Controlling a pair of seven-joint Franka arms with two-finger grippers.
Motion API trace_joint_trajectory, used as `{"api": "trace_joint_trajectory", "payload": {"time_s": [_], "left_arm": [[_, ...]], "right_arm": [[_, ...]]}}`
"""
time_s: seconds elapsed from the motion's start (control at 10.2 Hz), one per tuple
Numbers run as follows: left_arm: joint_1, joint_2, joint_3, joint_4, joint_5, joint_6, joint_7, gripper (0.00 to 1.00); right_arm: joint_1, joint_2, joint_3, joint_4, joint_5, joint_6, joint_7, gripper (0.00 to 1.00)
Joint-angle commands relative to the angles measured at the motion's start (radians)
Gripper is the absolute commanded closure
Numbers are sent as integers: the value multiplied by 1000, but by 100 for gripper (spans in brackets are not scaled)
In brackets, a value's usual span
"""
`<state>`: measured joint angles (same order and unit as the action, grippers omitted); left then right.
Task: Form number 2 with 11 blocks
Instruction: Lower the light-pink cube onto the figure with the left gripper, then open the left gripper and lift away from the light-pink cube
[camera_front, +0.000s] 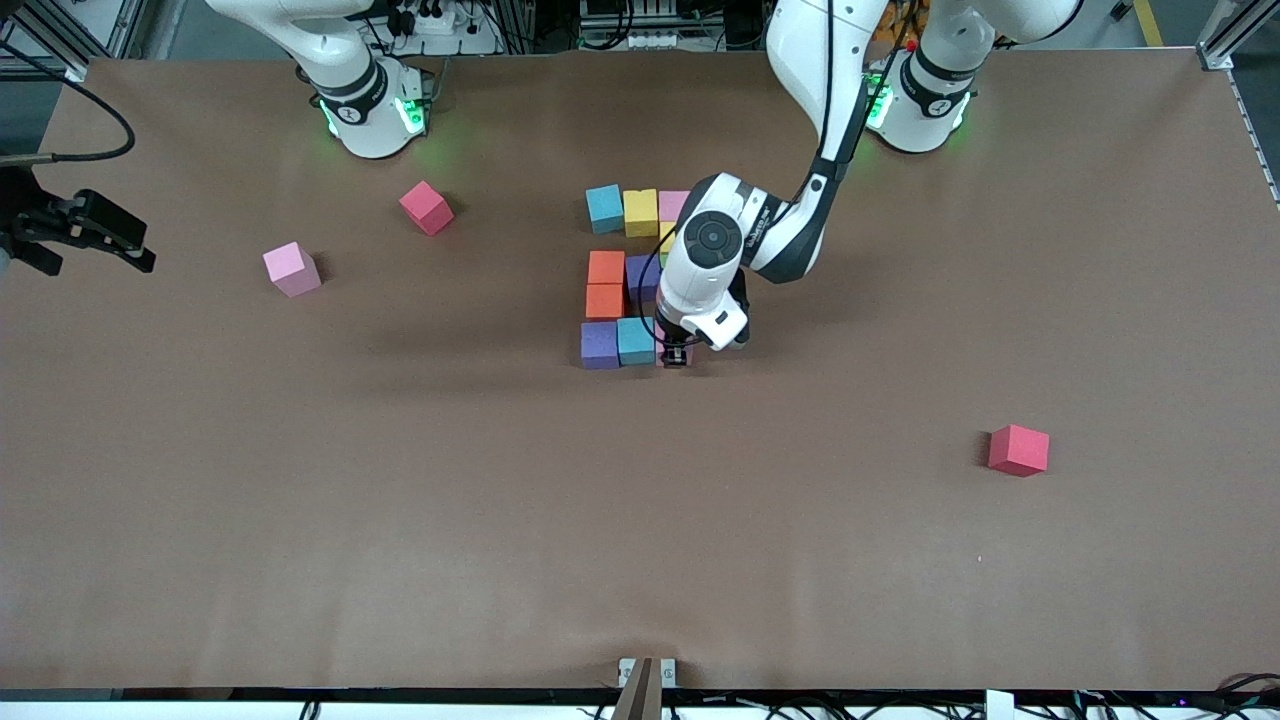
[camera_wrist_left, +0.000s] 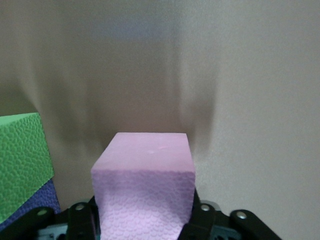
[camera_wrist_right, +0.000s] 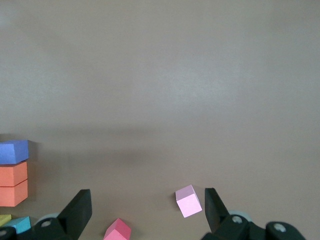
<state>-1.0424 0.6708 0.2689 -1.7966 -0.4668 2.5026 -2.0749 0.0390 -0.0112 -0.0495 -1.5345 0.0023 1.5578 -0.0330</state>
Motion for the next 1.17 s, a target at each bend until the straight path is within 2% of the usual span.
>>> {"api": "trace_joint_trajectory", "payload": {"time_s": [0.0, 0.29, 0.59, 1.08], "left_arm": [[13, -8, -10, -23, -13, 9, 24, 0], [18, -39, -8, -4, -9, -37, 26, 0], [48, -128, -2, 13, -7, -125, 32, 0], [185, -175, -1, 166, -1, -313, 87, 0]], "right_arm": [[-4, 4, 4, 8, 10, -1, 16, 0], [-4, 4, 4, 8, 10, -1, 16, 0], [-5, 4, 4, 8, 10, -1, 16, 0], [-8, -4, 2, 10, 10, -13, 2, 0]]}}
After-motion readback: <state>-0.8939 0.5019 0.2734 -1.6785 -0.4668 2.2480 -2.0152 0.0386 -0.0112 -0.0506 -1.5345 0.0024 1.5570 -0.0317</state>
